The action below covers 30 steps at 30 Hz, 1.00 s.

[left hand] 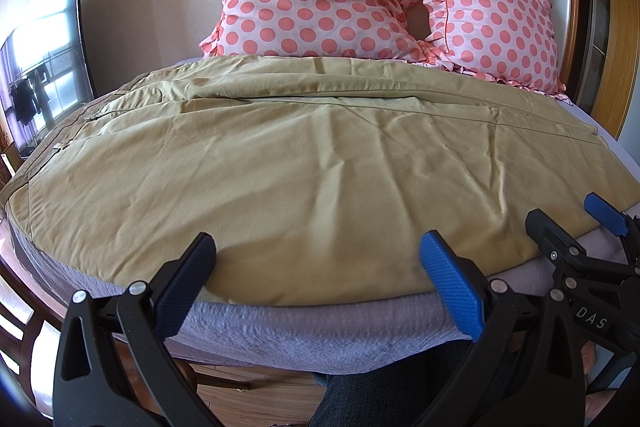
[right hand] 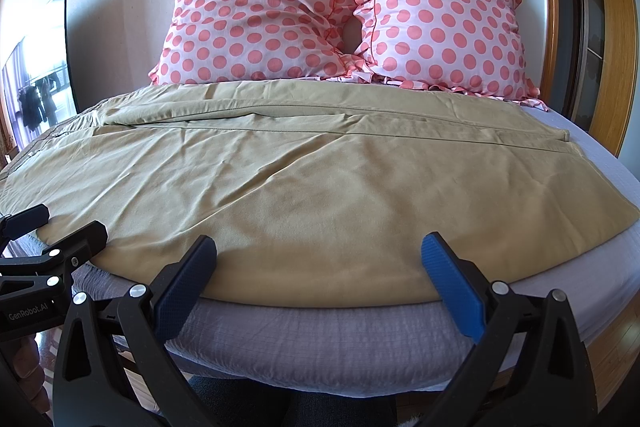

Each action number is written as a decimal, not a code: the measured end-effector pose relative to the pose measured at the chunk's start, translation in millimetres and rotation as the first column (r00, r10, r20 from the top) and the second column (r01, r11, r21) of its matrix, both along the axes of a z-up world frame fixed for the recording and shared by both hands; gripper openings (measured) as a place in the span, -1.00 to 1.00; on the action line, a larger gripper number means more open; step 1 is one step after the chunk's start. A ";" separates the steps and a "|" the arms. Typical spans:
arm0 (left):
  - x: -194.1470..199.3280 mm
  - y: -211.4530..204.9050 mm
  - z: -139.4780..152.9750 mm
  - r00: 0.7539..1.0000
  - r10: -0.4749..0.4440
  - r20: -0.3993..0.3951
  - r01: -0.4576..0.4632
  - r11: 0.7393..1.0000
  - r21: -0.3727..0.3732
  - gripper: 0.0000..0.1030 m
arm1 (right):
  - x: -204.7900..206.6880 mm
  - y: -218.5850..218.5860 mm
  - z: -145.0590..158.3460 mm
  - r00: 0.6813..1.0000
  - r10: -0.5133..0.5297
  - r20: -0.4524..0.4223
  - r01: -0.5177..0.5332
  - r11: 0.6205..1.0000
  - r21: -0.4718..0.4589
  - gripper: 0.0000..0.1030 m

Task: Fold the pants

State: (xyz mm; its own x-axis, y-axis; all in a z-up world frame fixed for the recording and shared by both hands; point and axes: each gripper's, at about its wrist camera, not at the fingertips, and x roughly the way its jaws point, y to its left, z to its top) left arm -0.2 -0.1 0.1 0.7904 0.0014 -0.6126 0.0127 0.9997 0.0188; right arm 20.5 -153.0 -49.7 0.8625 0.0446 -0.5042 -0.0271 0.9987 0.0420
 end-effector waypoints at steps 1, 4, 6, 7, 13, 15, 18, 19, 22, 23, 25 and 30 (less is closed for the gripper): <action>0.0 0.0 0.0 1.000 0.000 0.000 0.000 1.000 0.000 0.97 | 0.0 0.0 0.0 1.000 0.000 0.000 0.000 1.000 0.000 0.97; 0.1 0.0 0.0 1.000 0.000 0.000 0.000 1.000 0.000 0.97 | 0.0 0.0 0.1 1.000 0.000 0.000 0.000 1.000 0.000 0.97; 0.1 0.0 0.0 1.000 0.000 0.000 0.000 1.000 0.000 0.97 | 0.0 0.0 0.1 1.000 0.000 0.000 0.000 1.000 0.000 0.97; 0.0 0.0 0.0 1.000 0.000 0.001 0.000 1.000 0.000 0.97 | 0.1 0.0 0.1 1.000 0.000 0.000 0.000 1.000 0.000 0.97; 0.0 0.0 0.0 1.000 0.000 0.000 0.000 1.000 0.000 0.97 | -0.1 0.2 -0.1 1.000 0.000 -0.001 0.000 1.000 0.000 0.97; 0.1 0.0 0.0 1.000 0.000 -0.001 0.000 1.000 0.000 0.97 | -0.3 0.3 -0.4 1.000 0.000 -0.002 0.000 1.000 0.000 0.97; -0.1 0.0 0.0 1.000 -0.001 0.001 0.001 1.000 0.000 0.97 | -0.8 0.3 -0.7 1.000 0.001 0.001 -0.001 1.000 0.000 0.97; -0.1 0.1 0.0 1.000 -0.002 0.001 0.002 1.000 0.000 0.97 | -1.3 0.0 -0.8 1.000 0.005 0.003 -0.005 1.000 0.000 0.97; 1.8 0.7 1.4 1.000 -0.014 -0.013 0.014 1.000 0.002 0.97 | 6.6 -5.6 4.5 0.998 0.056 -0.041 -0.056 0.998 0.009 0.97; 3.2 2.0 2.5 1.000 -0.020 -0.024 0.019 1.000 -0.003 0.97 | 12.2 -13.4 9.8 0.996 0.066 -0.055 -0.065 0.998 0.019 0.97; 7.7 6.2 6.3 0.998 -0.027 -0.048 0.027 1.000 -0.017 0.97 | 23.7 -38.2 24.8 0.999 0.021 -0.032 -0.020 1.000 0.024 0.97; 10.5 24.4 21.1 0.999 -0.027 -0.018 0.026 0.997 -0.078 0.97 | 87.7 -138.3 75.5 0.980 -0.192 -0.043 0.196 0.975 0.109 0.97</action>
